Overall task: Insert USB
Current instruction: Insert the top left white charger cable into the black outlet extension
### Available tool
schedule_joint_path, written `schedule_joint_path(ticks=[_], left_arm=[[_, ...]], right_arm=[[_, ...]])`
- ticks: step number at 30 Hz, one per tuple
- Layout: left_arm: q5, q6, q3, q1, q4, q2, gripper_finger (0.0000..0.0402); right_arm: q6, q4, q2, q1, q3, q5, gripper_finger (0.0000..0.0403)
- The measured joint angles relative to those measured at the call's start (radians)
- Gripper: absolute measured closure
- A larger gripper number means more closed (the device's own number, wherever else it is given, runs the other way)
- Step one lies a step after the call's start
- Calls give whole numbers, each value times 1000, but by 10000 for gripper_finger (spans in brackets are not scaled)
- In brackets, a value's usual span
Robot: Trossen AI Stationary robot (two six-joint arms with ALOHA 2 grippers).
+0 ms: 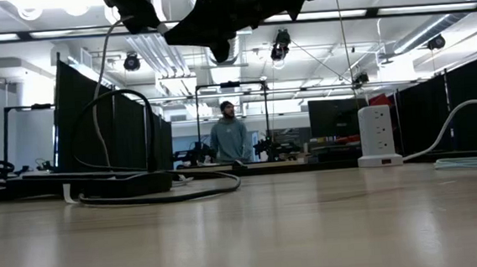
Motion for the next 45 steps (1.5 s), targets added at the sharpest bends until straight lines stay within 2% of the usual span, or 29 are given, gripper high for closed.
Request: schedule_joint_path(ticks=[24, 27, 31, 35, 37, 39, 43, 45], left_arm=[[-9, 15, 0, 0, -28, 11, 397], [-10, 15, 0, 0, -6, 7, 374], [-11, 15, -1, 0, 30, -1, 322], [-23, 23, -1, 0, 12, -3, 266], [-23, 23, -1, 0, -5, -3, 253], [-24, 23, -1, 0, -20, -3, 266], [-24, 9, -1, 0, -19, -3, 375], [-23, 7, -1, 0, -15, -3, 392]], right_arm=[[0, -2, 0, 0, 0, 2, 403], [-1, 1, 0, 0, 0, 2, 403], [0, 6, 0, 0, 0, 1, 403], [0, 3, 0, 0, 0, 0, 403], [-1, 3, 0, 0, 0, 0, 403], [0, 0, 0, 0, 0, 0, 403], [-1, 0, 0, 0, 0, 0, 403], [-1, 0, 0, 0, 0, 0, 403]])
